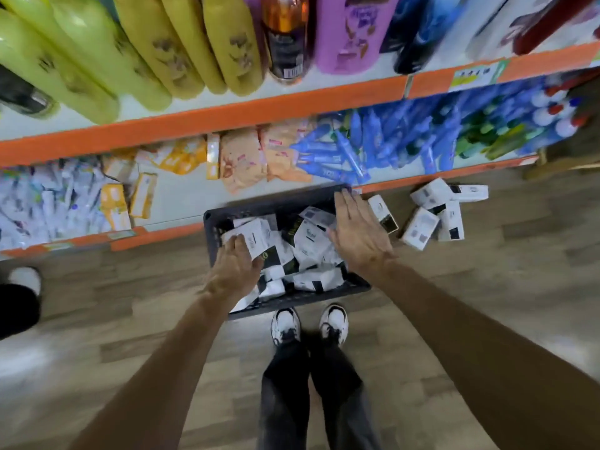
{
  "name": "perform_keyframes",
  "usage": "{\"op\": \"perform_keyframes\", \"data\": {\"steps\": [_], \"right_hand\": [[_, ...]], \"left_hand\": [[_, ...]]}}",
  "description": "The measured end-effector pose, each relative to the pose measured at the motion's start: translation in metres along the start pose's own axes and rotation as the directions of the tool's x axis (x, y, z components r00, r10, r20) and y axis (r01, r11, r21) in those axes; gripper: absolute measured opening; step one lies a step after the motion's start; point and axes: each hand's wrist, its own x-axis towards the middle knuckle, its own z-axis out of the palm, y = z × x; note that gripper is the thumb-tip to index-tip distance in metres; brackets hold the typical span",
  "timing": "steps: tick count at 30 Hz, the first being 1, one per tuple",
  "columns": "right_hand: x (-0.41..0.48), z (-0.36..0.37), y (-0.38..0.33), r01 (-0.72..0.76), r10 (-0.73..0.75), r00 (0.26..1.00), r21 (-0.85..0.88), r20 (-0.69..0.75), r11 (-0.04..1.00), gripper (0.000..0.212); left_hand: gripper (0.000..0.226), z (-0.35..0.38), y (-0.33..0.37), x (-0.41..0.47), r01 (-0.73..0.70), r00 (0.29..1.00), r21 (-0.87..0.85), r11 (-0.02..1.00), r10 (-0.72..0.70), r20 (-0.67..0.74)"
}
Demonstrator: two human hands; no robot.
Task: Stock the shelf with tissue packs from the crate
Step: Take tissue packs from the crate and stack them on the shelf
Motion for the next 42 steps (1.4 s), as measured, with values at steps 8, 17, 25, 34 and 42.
{"op": "perform_keyframes", "data": {"steps": [8, 17, 25, 34, 42], "right_hand": [[0.064, 0.203, 0.033, 0.0, 0.001, 0.988, -0.008, 0.157, 1.0, 0.079], [0.119, 0.318, 0.031, 0.038, -0.028, 0.966, -0.035, 0.258, 0.999, 0.089], [0.145, 0.336, 0.016, -0.025, 0.047, 0.982, -0.121, 0.181, 0.992, 0.071], [0.142, 0.337, 0.021, -0.054, 0.076, 0.978, -0.113, 0.196, 0.992, 0.059], [0.118, 0.309, 0.034, 0.005, 0.032, 0.98, -0.184, 0.194, 0.983, 0.066]], "left_hand": [[0.066, 0.151, -0.033, 0.137, 0.081, 0.996, 0.023, 0.996, -0.081, 0.033], [0.111, 0.229, -0.04, 0.215, 0.199, 0.966, 0.072, 0.977, -0.184, -0.18], [0.115, 0.231, -0.039, 0.221, 0.176, 0.973, 0.058, 0.983, -0.165, -0.161], [0.11, 0.222, -0.04, 0.22, 0.192, 0.975, -0.001, 0.981, -0.191, -0.113], [0.096, 0.212, -0.048, 0.199, 0.001, 0.985, 0.217, 0.976, 0.036, -0.169]]}}
